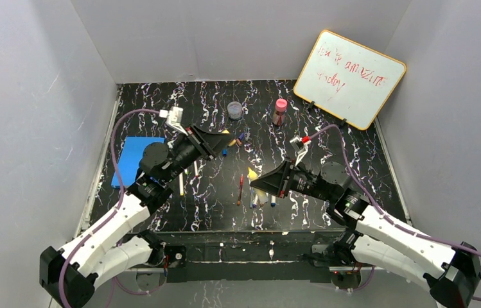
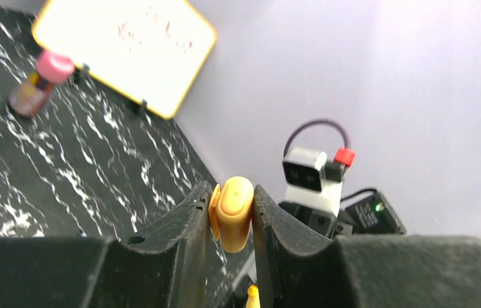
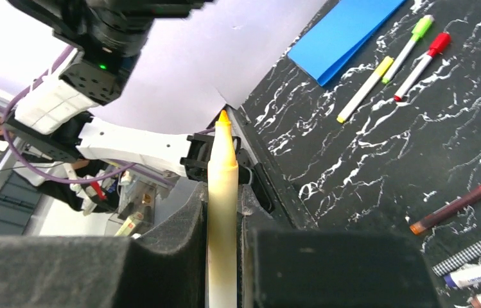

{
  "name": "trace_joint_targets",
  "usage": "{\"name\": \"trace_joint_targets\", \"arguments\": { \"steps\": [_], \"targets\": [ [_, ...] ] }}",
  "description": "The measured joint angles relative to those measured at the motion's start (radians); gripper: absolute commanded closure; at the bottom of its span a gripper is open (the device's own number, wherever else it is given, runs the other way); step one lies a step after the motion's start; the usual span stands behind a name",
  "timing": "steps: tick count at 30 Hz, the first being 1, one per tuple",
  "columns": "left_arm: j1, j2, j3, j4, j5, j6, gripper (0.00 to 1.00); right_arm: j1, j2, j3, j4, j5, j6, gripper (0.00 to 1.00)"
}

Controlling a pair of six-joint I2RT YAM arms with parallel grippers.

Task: Open the pen caps

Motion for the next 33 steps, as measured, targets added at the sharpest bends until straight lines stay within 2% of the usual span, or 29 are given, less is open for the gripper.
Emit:
{"name": "trace_joint_targets", "arguments": {
  "steps": [4,7,11,13,16,24,30,33],
  "targets": [
    [0.022,-0.045,0.008,0.012,-0.111,0.026,1.0,-0.002,-0.027,0.011,-0.093,0.017,-0.037,0.99],
    [0.035,-0.06,0.044,-0.046,-0.174,0.063,1.0,-0.002,-0.029,0.032,-0.187,0.072,-0.069,0.99],
    [0.044,-0.016,0.146,-0.177,-0.208,0.171,1.0,-0.002,0.041,0.171,-0.462,0.38,-0.134,0.99],
    [0.044,-0.01,0.158,-0.254,-0.219,0.233,1.0,-0.009,0.092,0.208,-0.547,0.52,-0.158,0.99],
    [0.044,-0.021,0.123,-0.362,-0.245,0.306,1.0,-0.044,0.184,0.198,-0.632,0.627,-0.184,0.99],
    [0.044,-0.125,-0.103,-0.568,-0.302,0.404,1.0,-0.137,0.348,0.05,-0.657,0.616,-0.191,0.99],
    [0.044,-0.148,-0.142,-0.597,-0.311,0.423,1.0,-0.2,0.448,0.044,-0.541,0.554,-0.196,0.99],
    [0.044,-0.147,-0.142,-0.596,-0.311,0.431,1.0,-0.219,0.484,0.04,-0.494,0.533,-0.196,0.95]
  ]
}}
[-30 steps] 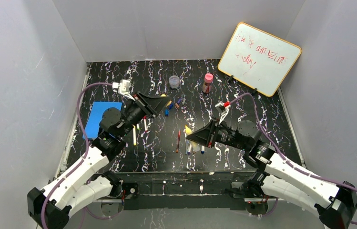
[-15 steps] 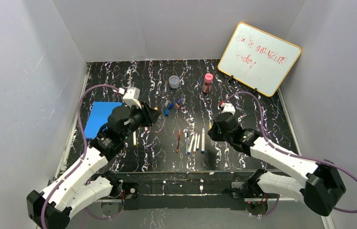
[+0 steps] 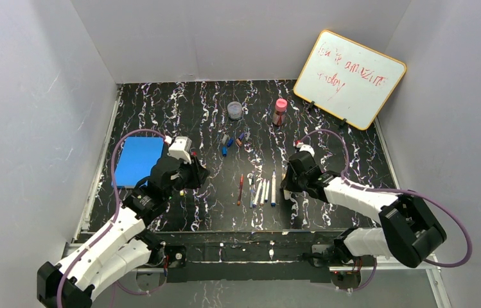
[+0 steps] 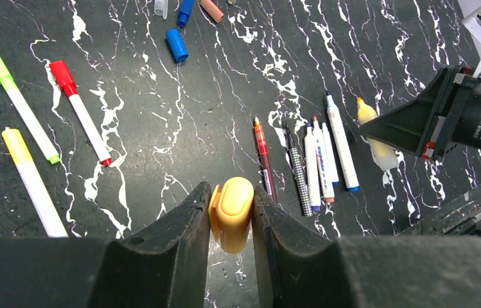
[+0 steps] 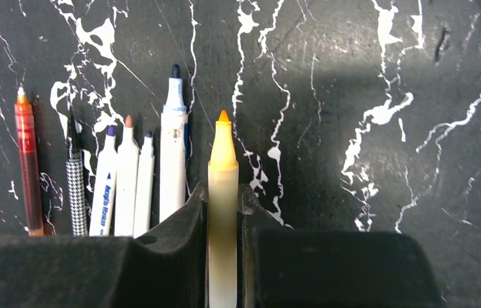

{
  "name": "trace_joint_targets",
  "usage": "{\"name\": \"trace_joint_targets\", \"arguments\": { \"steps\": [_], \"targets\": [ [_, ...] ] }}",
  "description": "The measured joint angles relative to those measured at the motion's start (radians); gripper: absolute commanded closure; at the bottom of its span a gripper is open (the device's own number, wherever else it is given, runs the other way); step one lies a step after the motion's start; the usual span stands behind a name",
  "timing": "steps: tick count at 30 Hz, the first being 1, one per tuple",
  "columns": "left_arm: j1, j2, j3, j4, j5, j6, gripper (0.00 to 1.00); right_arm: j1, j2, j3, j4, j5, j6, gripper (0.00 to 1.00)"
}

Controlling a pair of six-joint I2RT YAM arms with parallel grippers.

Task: Open the pen caps

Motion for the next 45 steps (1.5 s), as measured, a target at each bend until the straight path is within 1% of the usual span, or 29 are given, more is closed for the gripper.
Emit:
{"name": "trace_joint_targets", "arguments": {
  "steps": [5,9,13,20,24,31,35,37,39,42,45],
  "targets": [
    [0.0,0.011,0.0,0.001,0.003,0.012,1.0,-0.016,0.049,-0.001,0.061,-0.029,0.002,0.84],
    [0.0,0.018,0.0,0.002,0.003,0.017,1.0,-0.02,0.067,-0.017,0.096,-0.041,0.009,0.73],
    [0.0,0.024,0.0,0.005,0.003,0.019,1.0,-0.022,0.067,-0.021,0.109,-0.047,0.021,0.67],
    [0.0,0.034,0.0,0.005,0.004,0.021,1.0,-0.024,0.054,-0.033,0.122,-0.053,0.036,0.64],
    [0.0,0.038,0.0,0.005,0.003,0.023,1.0,-0.024,0.034,-0.045,0.113,-0.053,0.045,0.57],
    [0.0,0.072,0.0,0.003,-0.015,0.022,1.0,-0.024,-0.043,-0.045,0.047,-0.047,0.055,0.53],
    [0.0,0.106,0.004,-0.004,-0.058,0.014,1.0,-0.024,-0.099,-0.045,-0.005,-0.035,0.056,0.52],
    [0.0,0.14,0.023,-0.014,-0.089,0.007,1.0,-0.024,-0.132,-0.043,-0.031,-0.032,0.056,0.52],
    [0.0,0.207,0.067,-0.019,-0.124,-0.003,1.0,-0.024,-0.176,-0.043,-0.055,-0.032,0.055,0.52],
    [0.002,0.337,0.151,-0.017,-0.165,-0.016,1.0,-0.024,-0.253,-0.042,-0.073,-0.04,0.049,0.52],
    [0.015,0.502,0.253,-0.013,-0.187,-0.036,1.0,-0.024,-0.316,-0.04,-0.087,-0.064,0.042,0.52]
  ]
}}
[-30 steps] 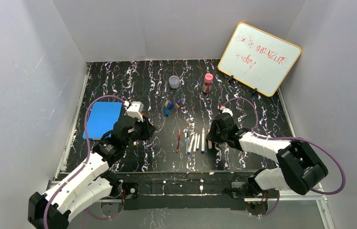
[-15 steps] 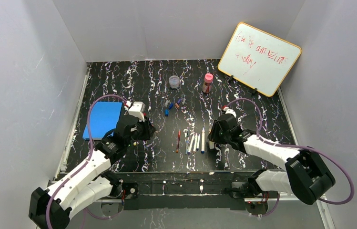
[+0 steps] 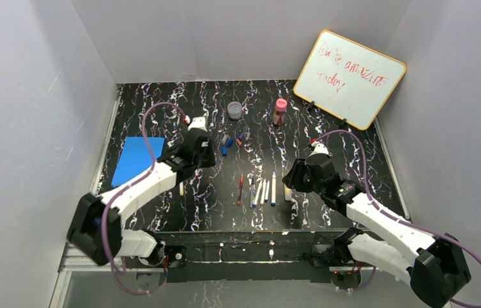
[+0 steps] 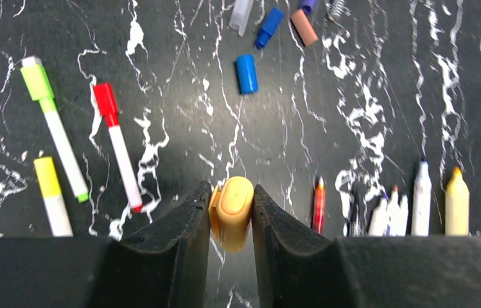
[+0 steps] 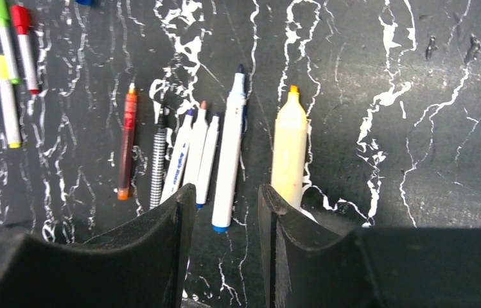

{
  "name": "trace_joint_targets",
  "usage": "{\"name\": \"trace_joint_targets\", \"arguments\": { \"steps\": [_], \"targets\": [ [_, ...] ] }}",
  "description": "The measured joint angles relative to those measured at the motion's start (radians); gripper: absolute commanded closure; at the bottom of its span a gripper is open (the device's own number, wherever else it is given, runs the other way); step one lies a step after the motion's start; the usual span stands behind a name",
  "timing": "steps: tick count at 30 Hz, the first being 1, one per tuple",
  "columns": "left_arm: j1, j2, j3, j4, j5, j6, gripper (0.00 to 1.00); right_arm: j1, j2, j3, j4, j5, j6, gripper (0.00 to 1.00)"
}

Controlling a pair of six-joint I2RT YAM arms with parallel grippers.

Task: Open the pen caps

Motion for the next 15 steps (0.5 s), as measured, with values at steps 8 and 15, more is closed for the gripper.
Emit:
{"name": "trace_joint_targets", "arguments": {
  "steps": [8,15],
  "targets": [
    [0.128,0.385,0.223,0.018,0.042,-0.054,1.0,0.0,-0.068,0.017,-0.031,-0.048,-0.011,0.52],
    [0.176,0.637,0.42,-0.006,0.072,-0.056,1.0,0.0,-0.071,0.04,-0.049,-0.066,-0.015,0.52]
  ]
}}
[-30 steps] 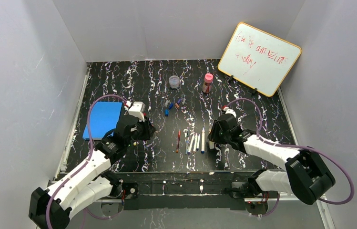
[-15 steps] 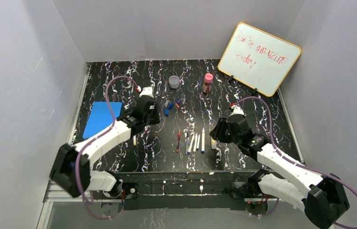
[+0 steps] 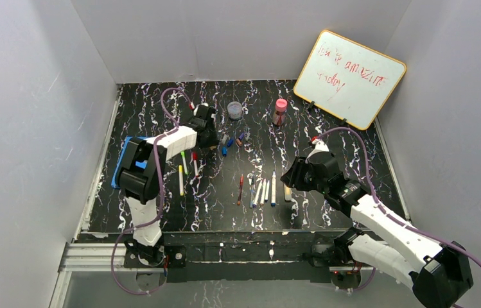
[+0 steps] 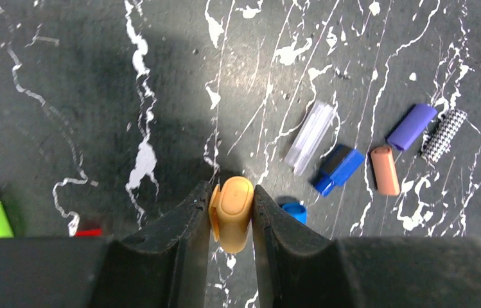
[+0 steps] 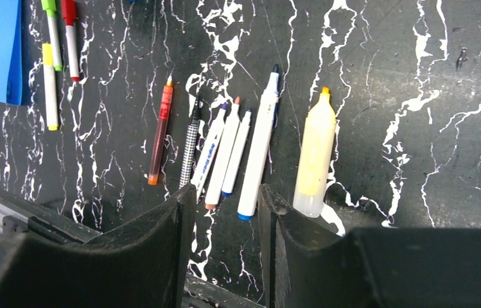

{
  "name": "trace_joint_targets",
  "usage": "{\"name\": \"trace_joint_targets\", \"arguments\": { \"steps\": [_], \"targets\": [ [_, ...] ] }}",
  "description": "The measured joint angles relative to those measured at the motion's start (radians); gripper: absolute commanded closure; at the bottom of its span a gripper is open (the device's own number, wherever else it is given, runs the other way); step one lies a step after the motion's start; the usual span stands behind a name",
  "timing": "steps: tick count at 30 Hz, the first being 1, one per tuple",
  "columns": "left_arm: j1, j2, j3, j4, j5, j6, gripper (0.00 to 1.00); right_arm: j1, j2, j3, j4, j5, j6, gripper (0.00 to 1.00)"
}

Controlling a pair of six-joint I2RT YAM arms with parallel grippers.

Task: Open the pen caps

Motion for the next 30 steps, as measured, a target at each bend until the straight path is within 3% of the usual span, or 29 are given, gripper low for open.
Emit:
{"name": "trace_joint_targets", "arguments": {
  "steps": [4,7,13,19,23,30],
  "targets": [
    [0.002,0.079,0.078,-0.028,0.006,0.005,0.92,0.0,0.0,0.007,-0.002,-0.022,0.0,0.53],
    [0.004,0.12,0.129,-0.051,0.007,0.009,0.8,0.0,0.0,0.008,-0.003,-0.03,0.0,0.53],
    [0.005,0.139,0.163,-0.079,0.008,0.018,0.59,0.0,-0.004,0.008,-0.006,-0.029,-0.011,0.53],
    [0.007,0.137,0.177,-0.114,0.004,0.021,0.45,0.0,-0.014,0.008,-0.008,-0.029,-0.023,0.52],
    [0.007,0.088,0.175,-0.172,-0.02,0.026,0.41,0.0,-0.018,0.01,-0.01,-0.029,-0.024,0.53],
    [0.008,-0.257,0.012,-0.222,-0.081,0.023,0.46,0.0,-0.035,0.01,-0.011,-0.03,-0.025,0.52]
  ]
}}
